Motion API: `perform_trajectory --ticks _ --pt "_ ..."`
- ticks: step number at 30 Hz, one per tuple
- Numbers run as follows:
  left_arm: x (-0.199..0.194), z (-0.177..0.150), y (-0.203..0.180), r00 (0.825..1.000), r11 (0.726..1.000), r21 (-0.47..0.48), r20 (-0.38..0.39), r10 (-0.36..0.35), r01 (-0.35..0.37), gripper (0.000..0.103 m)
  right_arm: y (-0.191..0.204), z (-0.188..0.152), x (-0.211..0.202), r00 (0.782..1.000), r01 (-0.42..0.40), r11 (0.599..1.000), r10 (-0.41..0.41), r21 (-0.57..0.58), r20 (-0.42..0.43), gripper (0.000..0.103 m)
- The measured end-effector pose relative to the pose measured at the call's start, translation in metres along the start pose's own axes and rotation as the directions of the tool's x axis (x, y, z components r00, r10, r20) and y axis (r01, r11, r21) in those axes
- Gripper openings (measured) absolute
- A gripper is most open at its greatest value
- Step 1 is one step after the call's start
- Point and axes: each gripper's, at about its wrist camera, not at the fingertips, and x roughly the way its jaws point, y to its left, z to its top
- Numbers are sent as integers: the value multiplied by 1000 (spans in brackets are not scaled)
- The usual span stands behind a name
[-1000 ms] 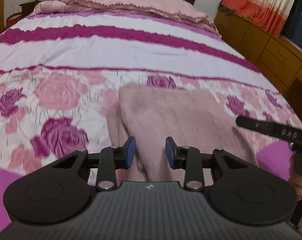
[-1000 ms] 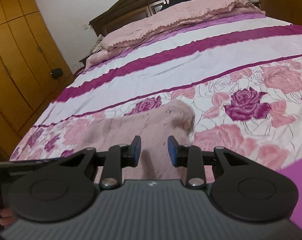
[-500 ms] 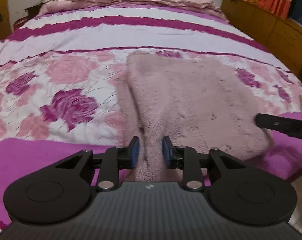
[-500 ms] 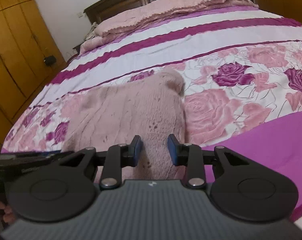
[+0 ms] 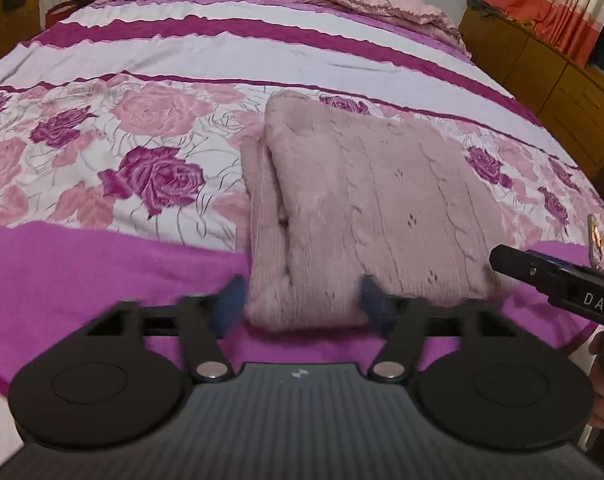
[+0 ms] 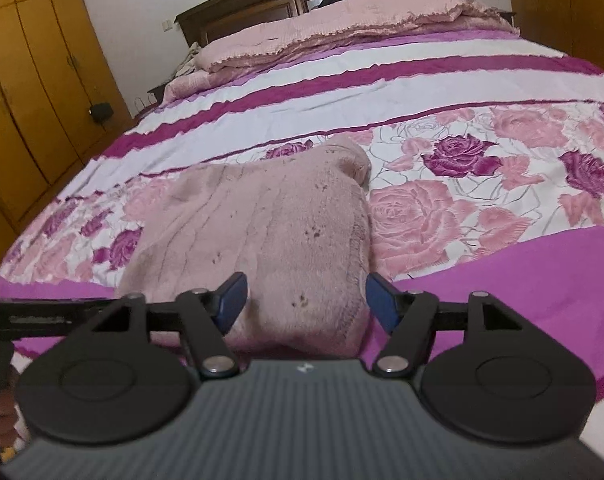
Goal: Fold small clothes
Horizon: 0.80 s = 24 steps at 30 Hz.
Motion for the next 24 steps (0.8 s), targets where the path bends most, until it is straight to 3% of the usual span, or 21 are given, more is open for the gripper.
perform_trajectory --ticks 11,15,24 --pt "22 -21 -19 998 999 23 -65 25 -23 98 3 -19 -7 996 69 993 -73 -101 -42 68" --pt "35 -27 -28 995 997 51 -75 59 -55 100 -1 -29 5 993 84 993 -91 -82 -80 67" --pt "44 -31 -33 992 992 85 -75 100 -93 102 1 -39 14 990 117 988 -123 -100 -62 67"
